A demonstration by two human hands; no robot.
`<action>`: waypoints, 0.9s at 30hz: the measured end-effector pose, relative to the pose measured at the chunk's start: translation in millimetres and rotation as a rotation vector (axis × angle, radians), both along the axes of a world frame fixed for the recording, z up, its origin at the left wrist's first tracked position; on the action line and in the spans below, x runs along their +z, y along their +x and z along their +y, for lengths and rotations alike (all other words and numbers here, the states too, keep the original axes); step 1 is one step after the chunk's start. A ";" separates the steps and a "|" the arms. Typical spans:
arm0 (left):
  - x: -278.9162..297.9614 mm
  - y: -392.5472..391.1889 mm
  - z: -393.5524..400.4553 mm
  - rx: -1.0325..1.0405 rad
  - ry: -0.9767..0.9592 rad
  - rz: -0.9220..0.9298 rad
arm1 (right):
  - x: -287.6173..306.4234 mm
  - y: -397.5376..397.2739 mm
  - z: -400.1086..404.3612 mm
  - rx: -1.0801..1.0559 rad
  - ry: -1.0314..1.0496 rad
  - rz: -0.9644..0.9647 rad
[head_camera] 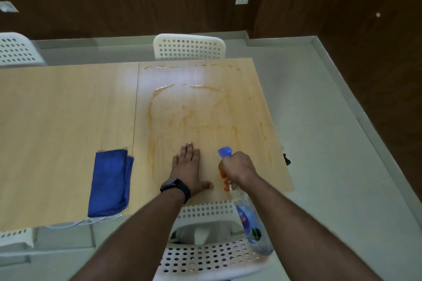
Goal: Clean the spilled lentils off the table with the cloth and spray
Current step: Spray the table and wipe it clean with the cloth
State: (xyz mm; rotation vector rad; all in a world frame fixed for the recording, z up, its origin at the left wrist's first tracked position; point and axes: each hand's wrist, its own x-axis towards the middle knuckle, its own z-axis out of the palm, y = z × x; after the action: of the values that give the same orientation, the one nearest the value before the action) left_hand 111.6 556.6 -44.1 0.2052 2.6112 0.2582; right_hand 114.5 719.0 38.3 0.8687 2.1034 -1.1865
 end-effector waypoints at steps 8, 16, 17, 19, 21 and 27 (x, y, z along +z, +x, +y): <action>3.1 15.7 -34.3 0.090 0.009 0.002 | -10.5 10.0 -52.8 0.223 0.013 0.129; 27.3 22.4 -92.4 0.173 0.017 0.055 | 26.2 0.5 -88.2 0.289 -0.128 0.323; 31.3 21.6 -106.1 0.199 0.008 0.066 | 31.4 -4.7 -97.8 0.294 -0.142 0.378; 38.8 19.5 -132.3 0.237 -0.017 0.084 | 42.4 -15.2 -115.9 0.282 -0.189 0.462; 45.4 14.9 -156.9 0.267 -0.028 0.098 | 55.4 -26.4 -132.8 0.283 -0.259 0.544; 50.5 5.9 -215.7 0.350 0.005 0.067 | 73.8 -69.8 -194.2 0.352 -0.389 0.725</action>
State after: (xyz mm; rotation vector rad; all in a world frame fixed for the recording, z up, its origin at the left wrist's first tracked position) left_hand 117.5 340.9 6.5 -0.2491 2.7013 0.3837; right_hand 44.6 524.8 112.1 -0.1462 2.2830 -1.7939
